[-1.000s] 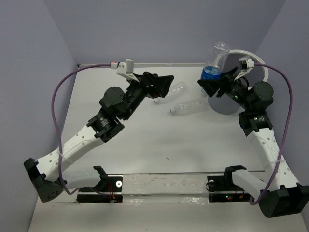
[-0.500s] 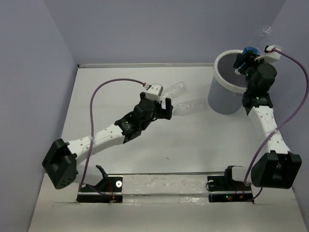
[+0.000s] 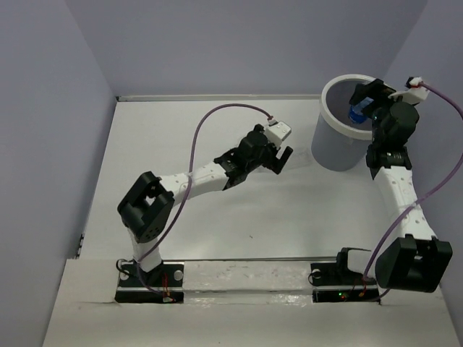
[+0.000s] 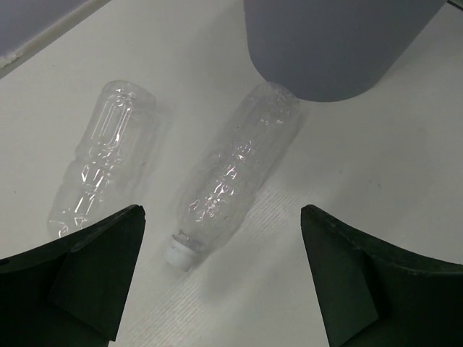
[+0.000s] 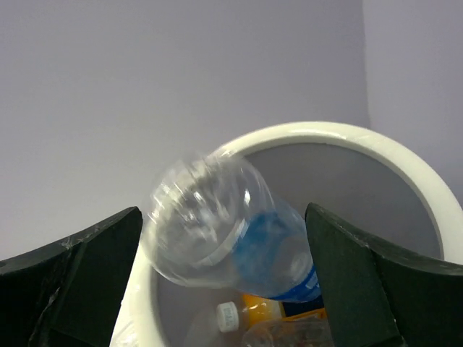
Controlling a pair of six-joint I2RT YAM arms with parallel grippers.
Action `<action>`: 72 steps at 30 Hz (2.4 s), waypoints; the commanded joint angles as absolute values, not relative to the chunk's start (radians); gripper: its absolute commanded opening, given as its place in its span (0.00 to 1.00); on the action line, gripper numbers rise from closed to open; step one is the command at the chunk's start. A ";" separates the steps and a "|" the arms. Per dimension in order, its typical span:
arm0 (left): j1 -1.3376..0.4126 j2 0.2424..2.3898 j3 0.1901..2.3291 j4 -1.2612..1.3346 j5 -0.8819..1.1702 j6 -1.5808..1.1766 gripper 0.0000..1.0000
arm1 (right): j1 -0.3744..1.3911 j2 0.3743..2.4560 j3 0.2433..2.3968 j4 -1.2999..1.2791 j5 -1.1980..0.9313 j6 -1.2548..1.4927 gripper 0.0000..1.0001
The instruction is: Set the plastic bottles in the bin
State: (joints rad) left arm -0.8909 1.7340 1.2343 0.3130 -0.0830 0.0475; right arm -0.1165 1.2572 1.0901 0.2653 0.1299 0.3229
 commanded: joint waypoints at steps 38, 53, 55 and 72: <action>-0.908 1.993 1.421 0.229 0.074 0.120 0.25 | -0.087 0.677 0.749 0.123 -0.488 0.542 0.97; -0.922 1.525 1.022 0.699 0.273 -0.213 0.24 | -0.066 0.695 0.667 0.002 -0.627 0.586 1.00; -0.934 1.526 1.028 0.706 0.299 -0.224 0.24 | -0.034 0.733 0.670 0.043 -0.698 0.581 1.00; -0.965 1.569 1.081 0.680 0.394 -0.235 0.36 | 0.120 0.920 0.730 0.276 -0.628 0.620 0.74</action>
